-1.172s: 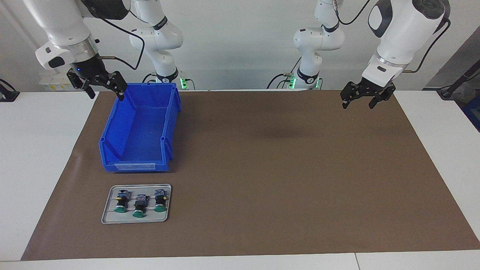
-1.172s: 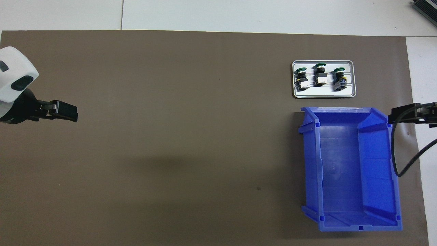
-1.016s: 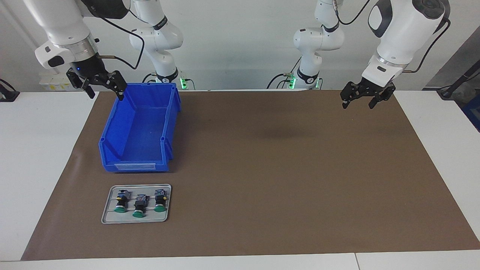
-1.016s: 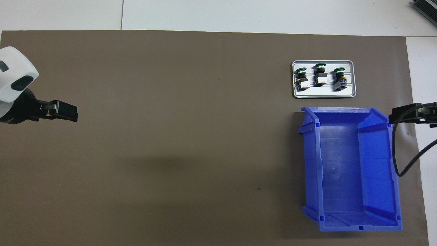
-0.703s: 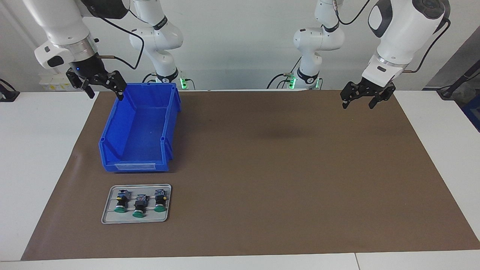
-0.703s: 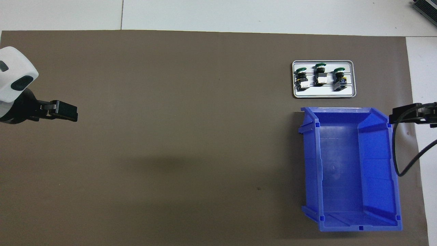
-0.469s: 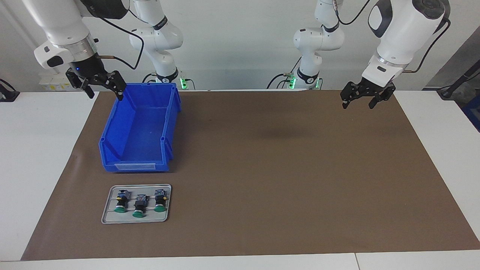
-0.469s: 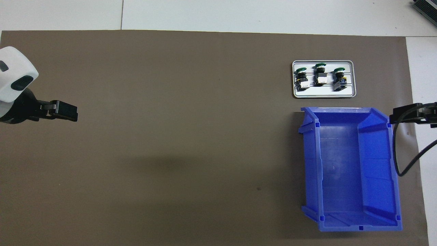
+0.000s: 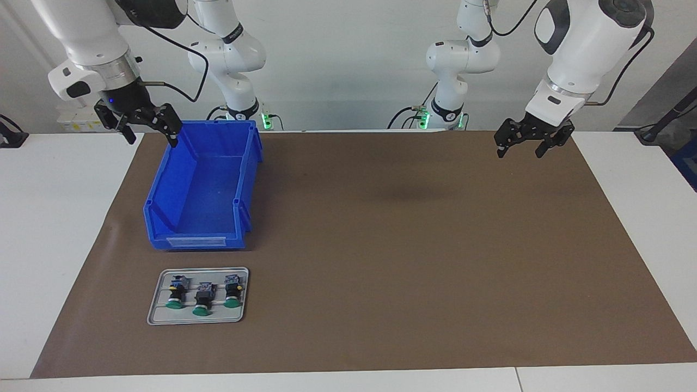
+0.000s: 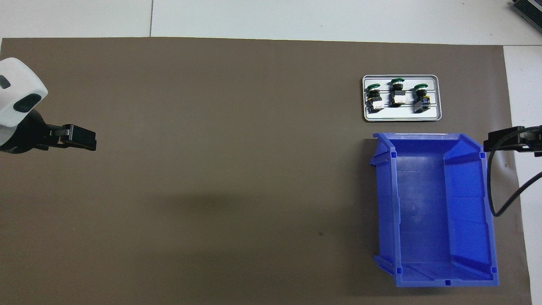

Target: Place and press button with both arms

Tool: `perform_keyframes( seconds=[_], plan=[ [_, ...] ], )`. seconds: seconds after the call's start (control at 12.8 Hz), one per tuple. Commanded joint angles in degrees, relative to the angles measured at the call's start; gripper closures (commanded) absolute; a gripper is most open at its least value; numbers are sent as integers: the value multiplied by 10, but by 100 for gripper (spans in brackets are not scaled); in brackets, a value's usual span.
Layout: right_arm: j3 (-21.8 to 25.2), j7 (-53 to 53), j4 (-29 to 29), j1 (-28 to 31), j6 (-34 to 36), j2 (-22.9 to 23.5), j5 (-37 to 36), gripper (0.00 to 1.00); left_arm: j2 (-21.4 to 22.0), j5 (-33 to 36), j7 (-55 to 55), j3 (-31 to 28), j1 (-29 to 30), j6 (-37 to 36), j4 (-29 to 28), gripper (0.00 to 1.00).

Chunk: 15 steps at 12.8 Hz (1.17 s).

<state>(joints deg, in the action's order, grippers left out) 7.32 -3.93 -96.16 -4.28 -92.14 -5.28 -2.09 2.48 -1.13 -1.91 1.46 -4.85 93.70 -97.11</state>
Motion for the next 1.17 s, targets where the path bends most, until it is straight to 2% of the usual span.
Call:
perform_keyframes(
  seconds=[0.0, 0.16, 0.31, 0.55, 0.86, 1.09],
  plan=[
    [2, -1, -5, 1, -17, 3, -5, 0, 17, -5, 5, -1, 1, 3, -18, 0],
    [2, 0, 4, 2, -70, 34, -6, 0, 17, -5, 5, -1, 1, 3, -18, 0],
    [2, -4, 19, 1, -134, 86, 6, 0, 17, -5, 5, -1, 1, 3, -18, 0],
    [2, -4, 111, 0, -203, 225, 31, 0, 17, -5, 5, -1, 1, 3, -18, 0],
    [0, -14, 117, -7, -374, 348, 34, 0, 17, -5, 5, -1, 1, 3, -18, 0],
    [-7, -21, 117, -6, -415, 393, 65, 0, 17, -5, 5, -1, 1, 3, -18, 0]
  ],
)
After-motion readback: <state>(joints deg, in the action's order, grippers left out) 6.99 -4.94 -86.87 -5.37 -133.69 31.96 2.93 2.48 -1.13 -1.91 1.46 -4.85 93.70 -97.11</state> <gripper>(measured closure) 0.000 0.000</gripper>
